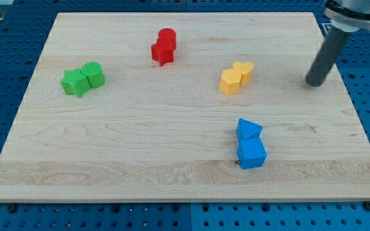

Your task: Slightly move the yellow blocks towards bottom

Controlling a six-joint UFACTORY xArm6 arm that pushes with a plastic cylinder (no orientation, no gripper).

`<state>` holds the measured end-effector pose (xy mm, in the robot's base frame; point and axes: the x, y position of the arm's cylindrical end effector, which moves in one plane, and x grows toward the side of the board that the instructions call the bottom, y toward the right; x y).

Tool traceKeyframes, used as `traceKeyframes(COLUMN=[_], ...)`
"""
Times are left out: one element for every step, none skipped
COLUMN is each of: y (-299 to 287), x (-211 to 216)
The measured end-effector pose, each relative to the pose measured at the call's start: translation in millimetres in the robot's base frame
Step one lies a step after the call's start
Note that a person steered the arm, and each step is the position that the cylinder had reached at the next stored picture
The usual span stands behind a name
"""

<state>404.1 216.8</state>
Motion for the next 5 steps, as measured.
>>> traceKeyframes(y=[-68,-86,-82,-85,-110], x=[-3,-9,-21,-51,-48])
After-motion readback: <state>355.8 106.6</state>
